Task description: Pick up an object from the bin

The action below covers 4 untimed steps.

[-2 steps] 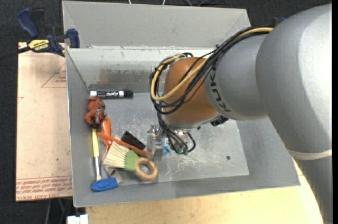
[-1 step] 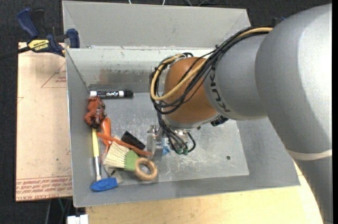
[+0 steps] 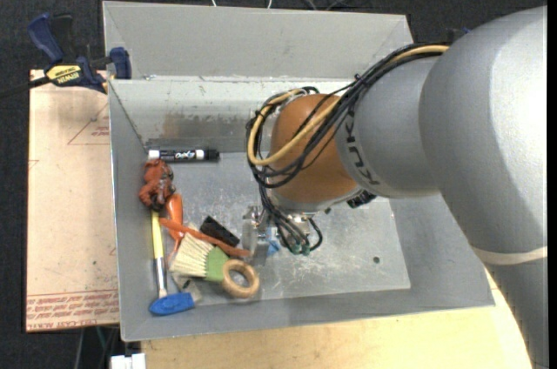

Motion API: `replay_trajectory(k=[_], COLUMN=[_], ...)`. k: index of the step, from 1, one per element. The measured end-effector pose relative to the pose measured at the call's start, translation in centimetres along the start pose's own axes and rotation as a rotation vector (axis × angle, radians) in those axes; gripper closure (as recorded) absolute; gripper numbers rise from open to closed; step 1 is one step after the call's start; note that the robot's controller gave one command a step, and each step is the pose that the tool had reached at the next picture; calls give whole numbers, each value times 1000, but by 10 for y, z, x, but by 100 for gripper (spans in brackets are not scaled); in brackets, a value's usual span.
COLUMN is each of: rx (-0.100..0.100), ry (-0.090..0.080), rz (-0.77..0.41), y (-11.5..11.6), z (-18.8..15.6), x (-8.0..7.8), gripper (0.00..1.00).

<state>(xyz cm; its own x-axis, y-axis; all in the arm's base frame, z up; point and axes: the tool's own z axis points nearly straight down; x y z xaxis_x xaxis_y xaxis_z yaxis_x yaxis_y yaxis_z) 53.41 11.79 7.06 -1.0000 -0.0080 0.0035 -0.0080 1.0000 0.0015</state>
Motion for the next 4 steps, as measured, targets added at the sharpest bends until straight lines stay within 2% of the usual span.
replay_trajectory(k=[4], rx=[0], ry=[0], rz=[0], y=[0], z=[0], x=[0], gripper=[100])
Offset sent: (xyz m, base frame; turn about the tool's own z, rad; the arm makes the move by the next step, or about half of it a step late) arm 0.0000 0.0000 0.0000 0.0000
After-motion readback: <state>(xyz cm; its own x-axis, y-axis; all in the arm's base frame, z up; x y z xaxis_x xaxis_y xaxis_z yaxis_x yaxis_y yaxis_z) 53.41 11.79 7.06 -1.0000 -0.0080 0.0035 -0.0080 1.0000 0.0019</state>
